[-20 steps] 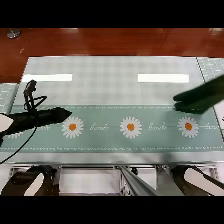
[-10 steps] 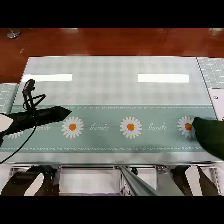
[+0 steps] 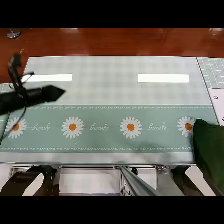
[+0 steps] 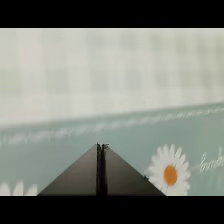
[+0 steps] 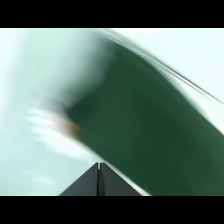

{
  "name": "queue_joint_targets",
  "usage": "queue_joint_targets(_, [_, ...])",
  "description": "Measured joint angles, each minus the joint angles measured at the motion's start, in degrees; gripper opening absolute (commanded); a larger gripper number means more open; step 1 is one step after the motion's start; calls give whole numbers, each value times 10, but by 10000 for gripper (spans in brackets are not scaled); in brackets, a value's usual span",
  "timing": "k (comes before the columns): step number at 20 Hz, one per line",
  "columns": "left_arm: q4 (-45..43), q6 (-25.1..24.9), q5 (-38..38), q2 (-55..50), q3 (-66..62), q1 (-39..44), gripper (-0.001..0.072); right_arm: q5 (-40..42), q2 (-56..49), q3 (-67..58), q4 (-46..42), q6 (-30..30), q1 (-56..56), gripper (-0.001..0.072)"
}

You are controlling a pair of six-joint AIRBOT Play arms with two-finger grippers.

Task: Fold the shirts.

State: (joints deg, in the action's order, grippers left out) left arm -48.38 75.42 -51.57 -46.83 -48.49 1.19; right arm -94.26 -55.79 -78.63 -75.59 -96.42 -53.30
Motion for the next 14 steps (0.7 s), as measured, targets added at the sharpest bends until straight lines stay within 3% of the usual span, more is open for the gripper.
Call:
queue_joint_targets(2, [-2,-1,-26,-54,-118,4,25,47,-48,-73,96,24,74,29])
queue_joint_targets(5, [-34,16,-65,-136,-277,33,26,108,-104,-126,127,54,240,29])
queue_joint_targets(9, [-136,69,-95,-200,-313,91,27,169,-177,-95,4,50,473,27])
queue_joint_targets(14, [-224,116,-90,-235,-223,88,27,240,-223,22,-136,-12,584,29])
